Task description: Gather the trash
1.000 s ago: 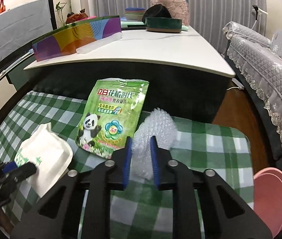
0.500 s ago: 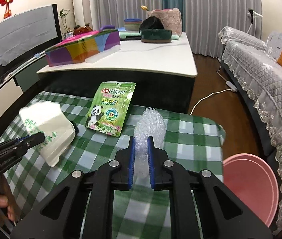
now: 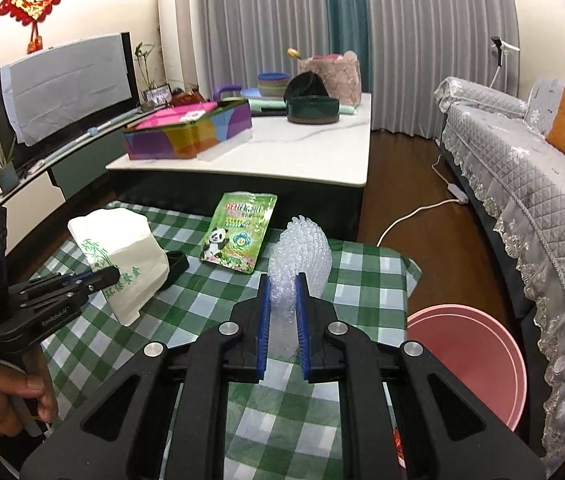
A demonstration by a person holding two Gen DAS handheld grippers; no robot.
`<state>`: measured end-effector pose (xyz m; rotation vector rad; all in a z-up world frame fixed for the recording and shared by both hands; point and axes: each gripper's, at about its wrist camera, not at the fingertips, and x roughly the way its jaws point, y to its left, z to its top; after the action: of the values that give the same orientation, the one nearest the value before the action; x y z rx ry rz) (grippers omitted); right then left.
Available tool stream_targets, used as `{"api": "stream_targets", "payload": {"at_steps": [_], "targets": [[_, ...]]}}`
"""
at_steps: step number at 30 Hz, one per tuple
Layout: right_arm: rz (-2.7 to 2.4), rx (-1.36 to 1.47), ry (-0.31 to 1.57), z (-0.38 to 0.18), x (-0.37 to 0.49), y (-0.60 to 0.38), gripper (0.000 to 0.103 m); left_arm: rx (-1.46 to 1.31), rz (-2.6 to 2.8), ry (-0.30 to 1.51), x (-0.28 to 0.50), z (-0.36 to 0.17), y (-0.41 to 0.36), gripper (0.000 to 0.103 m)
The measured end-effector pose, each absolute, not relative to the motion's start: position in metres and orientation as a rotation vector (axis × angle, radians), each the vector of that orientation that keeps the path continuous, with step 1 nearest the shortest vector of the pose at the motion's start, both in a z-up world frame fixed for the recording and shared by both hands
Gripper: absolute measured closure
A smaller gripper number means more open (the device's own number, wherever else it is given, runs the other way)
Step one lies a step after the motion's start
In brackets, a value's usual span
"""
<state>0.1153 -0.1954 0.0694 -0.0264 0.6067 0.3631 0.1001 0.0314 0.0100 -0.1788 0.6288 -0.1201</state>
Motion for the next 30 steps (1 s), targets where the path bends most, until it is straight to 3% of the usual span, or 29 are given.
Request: {"api": "stream_targets", "payload": {"at_steps": [30], "targets": [[0.219, 0.041, 0.495, 0.07, 0.085, -0.276, 0.091, -0.059, -0.203, 0.61, 0.076, 0.025, -0.029, 0.098]]}}
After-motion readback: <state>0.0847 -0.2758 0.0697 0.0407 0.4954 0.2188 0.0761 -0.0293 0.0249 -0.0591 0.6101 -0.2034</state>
